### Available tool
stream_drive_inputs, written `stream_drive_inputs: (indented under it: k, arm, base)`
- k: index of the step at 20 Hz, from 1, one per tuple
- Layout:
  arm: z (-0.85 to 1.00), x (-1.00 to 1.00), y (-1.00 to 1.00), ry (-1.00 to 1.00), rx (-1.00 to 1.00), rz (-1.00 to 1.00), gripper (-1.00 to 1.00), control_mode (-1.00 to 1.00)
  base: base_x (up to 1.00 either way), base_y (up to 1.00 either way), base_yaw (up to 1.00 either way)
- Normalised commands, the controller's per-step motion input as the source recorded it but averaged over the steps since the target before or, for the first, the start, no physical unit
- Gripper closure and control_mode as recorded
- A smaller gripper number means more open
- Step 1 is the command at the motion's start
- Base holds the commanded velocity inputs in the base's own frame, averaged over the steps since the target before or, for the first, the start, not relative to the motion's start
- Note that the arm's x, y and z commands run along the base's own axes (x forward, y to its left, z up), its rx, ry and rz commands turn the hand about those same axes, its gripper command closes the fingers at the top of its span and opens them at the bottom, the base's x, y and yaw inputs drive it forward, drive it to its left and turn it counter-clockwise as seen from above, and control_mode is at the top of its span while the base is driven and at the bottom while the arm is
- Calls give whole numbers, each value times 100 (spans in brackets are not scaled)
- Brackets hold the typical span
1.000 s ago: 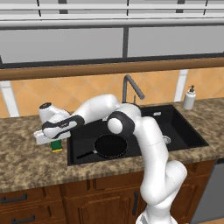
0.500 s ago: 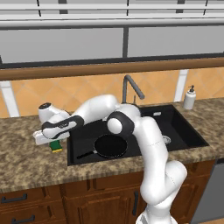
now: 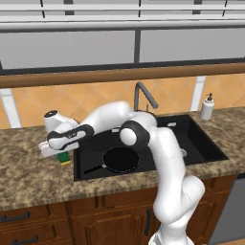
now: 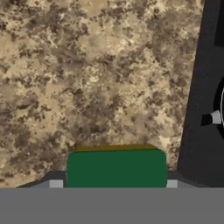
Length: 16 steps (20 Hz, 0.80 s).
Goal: Pick the pan and sponge and place them into the sink. Then turn on the water.
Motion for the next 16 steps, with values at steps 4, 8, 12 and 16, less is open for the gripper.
stream_drive_inputs:
  k: [4, 8, 12, 16]
  arm:
    - [5, -17, -63, 0, 0, 0, 100, -100]
    - [0, -10, -66, 0, 0, -2, 100, -100]
    - [0, -2, -79, 0, 0, -6, 100, -100]
    - [0, 0, -81, 0, 0, -9, 100, -100]
  base:
    - [0, 0, 0]
    - [0, 0, 0]
    - [0, 0, 0]
    - [0, 0, 0]
